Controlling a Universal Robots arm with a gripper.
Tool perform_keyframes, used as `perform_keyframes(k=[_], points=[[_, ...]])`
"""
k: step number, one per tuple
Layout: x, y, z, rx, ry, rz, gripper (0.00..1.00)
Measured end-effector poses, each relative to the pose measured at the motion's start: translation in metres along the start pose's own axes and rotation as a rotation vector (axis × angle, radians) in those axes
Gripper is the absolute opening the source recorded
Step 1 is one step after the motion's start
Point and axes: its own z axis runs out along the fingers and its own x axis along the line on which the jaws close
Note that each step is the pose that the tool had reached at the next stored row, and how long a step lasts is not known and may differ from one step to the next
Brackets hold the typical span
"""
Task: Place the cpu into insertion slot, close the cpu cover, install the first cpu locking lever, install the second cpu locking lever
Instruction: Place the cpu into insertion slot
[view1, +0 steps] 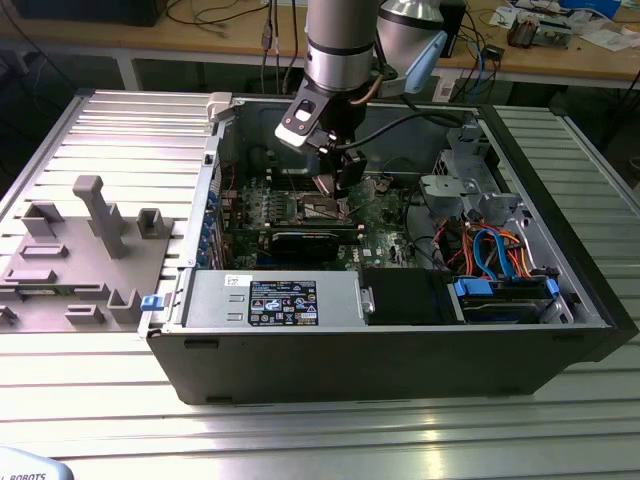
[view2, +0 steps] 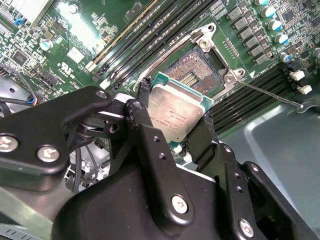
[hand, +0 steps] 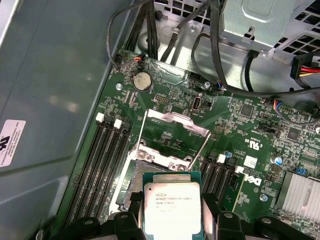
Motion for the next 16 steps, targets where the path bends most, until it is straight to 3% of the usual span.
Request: perform_keyframes(k=[16], points=[[0.0,0.0,0.0006,-0.0001,-0.0017,0.027,0.55]])
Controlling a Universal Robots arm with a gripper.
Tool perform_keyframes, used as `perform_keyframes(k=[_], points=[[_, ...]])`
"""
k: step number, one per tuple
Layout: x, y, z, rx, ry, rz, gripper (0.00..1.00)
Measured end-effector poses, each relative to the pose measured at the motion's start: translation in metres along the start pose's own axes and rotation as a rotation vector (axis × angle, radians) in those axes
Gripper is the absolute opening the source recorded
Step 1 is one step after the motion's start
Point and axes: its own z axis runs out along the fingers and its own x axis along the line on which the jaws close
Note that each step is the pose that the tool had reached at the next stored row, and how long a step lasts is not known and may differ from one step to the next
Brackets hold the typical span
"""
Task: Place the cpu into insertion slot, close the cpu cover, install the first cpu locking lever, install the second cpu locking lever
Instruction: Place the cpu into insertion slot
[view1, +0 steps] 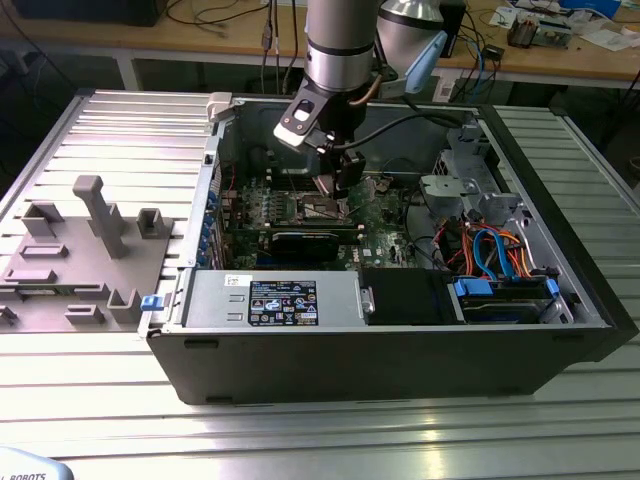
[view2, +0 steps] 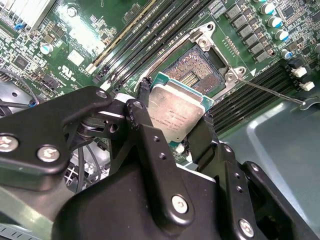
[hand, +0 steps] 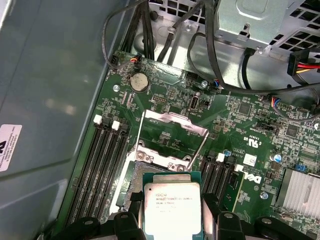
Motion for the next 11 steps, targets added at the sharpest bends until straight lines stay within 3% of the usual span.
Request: perform_keyframes(k=[11], points=[[0.0,0.0,0.0004,-0.0002,-0.0013,0.02,0.55]])
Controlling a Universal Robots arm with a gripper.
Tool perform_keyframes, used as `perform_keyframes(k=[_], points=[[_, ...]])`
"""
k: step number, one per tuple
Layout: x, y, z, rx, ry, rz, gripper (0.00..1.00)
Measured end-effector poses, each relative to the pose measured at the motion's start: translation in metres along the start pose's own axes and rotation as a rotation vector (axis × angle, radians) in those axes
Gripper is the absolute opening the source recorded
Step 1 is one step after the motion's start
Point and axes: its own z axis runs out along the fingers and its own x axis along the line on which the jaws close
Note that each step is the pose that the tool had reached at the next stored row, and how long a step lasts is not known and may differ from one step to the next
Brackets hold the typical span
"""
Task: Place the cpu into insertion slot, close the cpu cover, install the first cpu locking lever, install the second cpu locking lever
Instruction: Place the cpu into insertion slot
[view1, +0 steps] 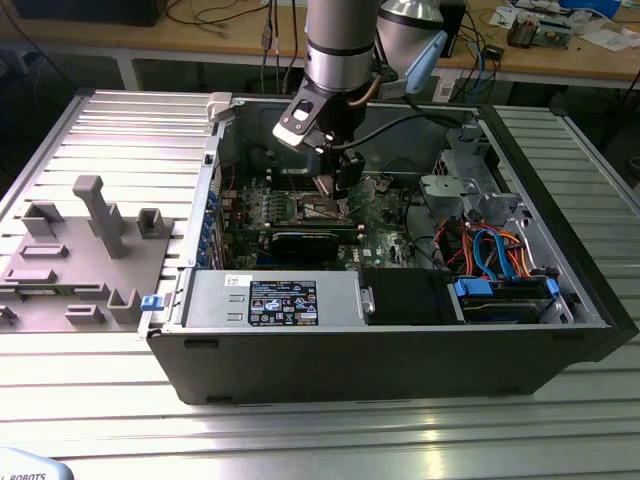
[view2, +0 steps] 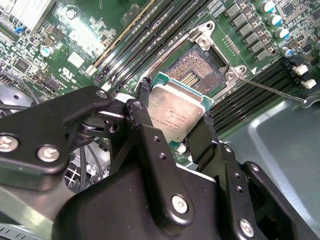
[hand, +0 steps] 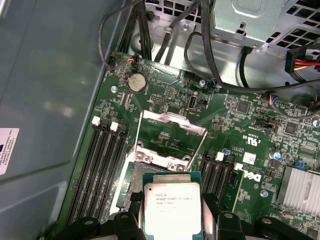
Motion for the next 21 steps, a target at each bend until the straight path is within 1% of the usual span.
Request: perform_keyframes(k=[6,10,21], points=[[0.0,0.0,0.0002,-0.0001,-0.0007,0.013,0.55],[0.0,-0.0001,0.001,-0.0002,-0.003,0.048,0.55],[0.0,-0.0001,0.0015,-0.0003,-0.0042,0.067,0.55]])
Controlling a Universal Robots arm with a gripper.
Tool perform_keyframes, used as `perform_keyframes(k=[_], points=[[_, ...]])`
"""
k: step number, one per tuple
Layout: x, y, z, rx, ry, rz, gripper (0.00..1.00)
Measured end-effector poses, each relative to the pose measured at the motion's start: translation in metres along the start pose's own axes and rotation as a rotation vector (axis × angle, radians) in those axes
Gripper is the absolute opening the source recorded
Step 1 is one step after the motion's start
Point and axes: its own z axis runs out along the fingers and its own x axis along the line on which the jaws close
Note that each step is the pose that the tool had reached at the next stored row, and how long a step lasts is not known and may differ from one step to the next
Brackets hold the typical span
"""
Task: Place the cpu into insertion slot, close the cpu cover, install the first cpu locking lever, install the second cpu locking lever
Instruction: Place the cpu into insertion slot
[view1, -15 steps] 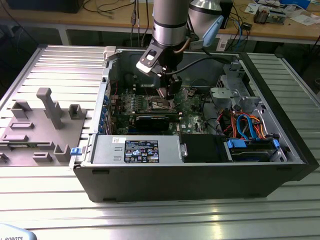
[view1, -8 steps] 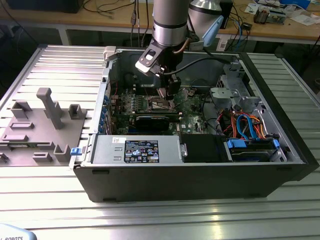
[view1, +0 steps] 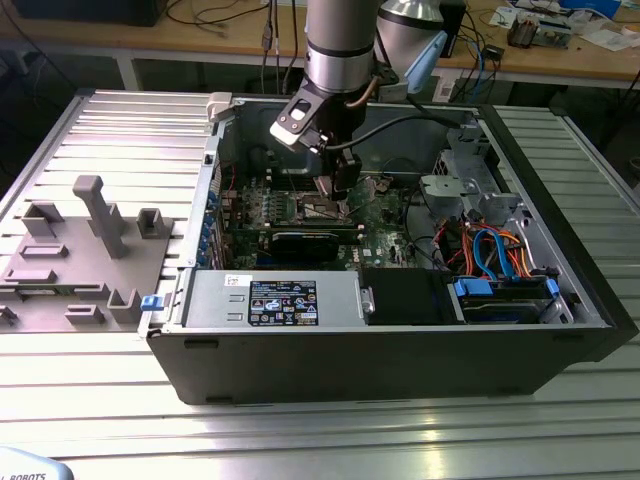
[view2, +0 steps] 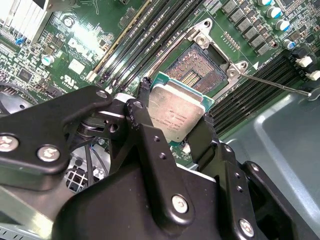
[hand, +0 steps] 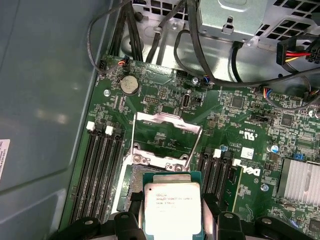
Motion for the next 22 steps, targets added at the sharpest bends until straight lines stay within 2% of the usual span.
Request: perform_keyframes(k=[22], points=[[0.0,-0.0001,0.001,-0.0002,-0.0027,0.044,0.55]])
